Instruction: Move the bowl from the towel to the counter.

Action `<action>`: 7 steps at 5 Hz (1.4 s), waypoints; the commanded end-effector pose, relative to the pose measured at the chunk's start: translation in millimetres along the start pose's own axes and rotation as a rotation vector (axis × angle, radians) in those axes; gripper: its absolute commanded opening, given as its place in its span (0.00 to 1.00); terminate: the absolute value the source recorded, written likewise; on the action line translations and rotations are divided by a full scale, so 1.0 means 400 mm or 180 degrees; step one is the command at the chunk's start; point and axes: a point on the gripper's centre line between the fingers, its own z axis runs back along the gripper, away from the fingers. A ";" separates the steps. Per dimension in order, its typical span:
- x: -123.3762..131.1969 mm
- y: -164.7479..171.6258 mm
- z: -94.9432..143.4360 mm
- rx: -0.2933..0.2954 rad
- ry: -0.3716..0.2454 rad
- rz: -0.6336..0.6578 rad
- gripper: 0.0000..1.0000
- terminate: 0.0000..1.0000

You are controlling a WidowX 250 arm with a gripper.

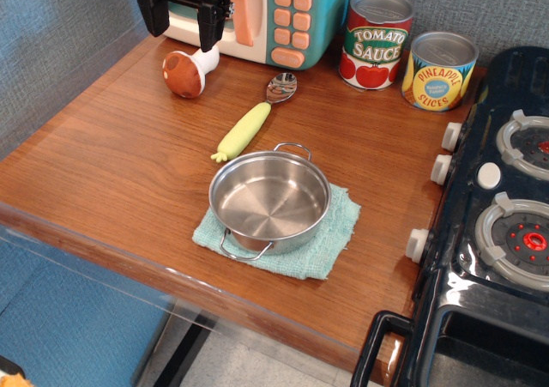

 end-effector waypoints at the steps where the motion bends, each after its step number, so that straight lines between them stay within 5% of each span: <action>1: 0.000 0.000 0.000 0.0000 0.0000 0.0000 1.00 0.00; 3: -0.141 -0.113 0.072 -0.0261 -0.0096 -0.0468 1.00 0.00; 4: -0.230 -0.146 0.082 -0.0310 0.0004 -0.0616 1.00 0.00; 6: -0.281 -0.186 -0.022 -0.0078 0.0143 -0.0363 1.00 0.00; 7: -0.293 -0.207 -0.052 -0.0086 0.0037 -0.0237 1.00 0.00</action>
